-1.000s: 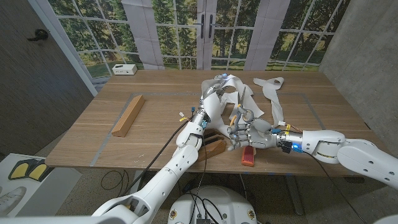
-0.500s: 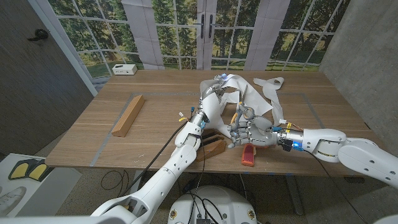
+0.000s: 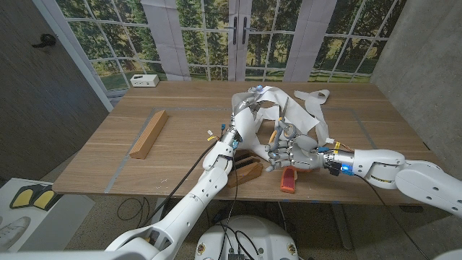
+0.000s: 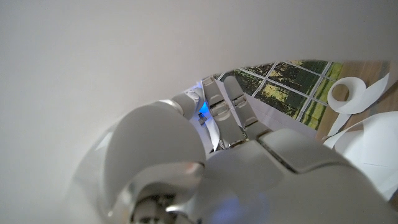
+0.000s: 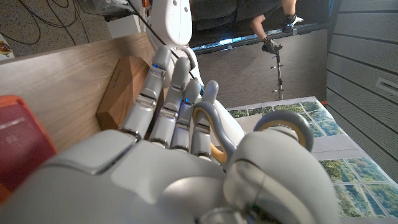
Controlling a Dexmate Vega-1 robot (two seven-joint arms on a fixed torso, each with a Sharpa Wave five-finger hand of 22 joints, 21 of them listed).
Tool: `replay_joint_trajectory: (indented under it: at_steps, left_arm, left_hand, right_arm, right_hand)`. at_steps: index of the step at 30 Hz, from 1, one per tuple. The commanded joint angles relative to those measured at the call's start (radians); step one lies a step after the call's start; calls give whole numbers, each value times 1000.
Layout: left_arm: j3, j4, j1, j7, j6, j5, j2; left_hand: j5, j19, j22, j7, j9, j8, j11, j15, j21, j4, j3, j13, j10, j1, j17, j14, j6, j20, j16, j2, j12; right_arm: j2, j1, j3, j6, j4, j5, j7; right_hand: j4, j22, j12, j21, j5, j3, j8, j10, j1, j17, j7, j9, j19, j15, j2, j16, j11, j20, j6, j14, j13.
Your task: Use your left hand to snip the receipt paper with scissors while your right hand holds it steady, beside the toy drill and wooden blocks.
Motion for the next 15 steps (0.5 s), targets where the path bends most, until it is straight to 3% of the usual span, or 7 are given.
replay_joint_trajectory:
  at_steps: [1, 15]
  left_arm:
    - [-7, 15, -5, 0, 4, 0, -2]
    - [-6, 22, -7, -14, 9, 2, 0]
  left_hand:
    - [-1, -5, 2, -4, 3, -2, 1, -91, 9, -1, -1, 5, 12, 9, 2, 6, 8, -132, 6, -3, -3]
    - [-1, -10, 2, -3, -1, -3, 1, -91, 14, 0, -1, 6, 15, 9, 0, 8, 10, -129, 6, -1, -5]
  right_arm:
    - [0, -2, 6, -5, -5, -3, 0]
    - [5, -4, 4, -2, -3, -7, -1]
  right_hand:
    - [-4, 2, 6, -4, 0, 3, -8, 12, 7, 1, 14, -7, 10, -13, 7, -3, 1, 0, 21, 10, -1]
    - [-6, 2, 6, -7, 0, 5, -27, 20, 12, 4, 9, -31, 12, -13, 10, -2, -3, 0, 38, 14, -8]
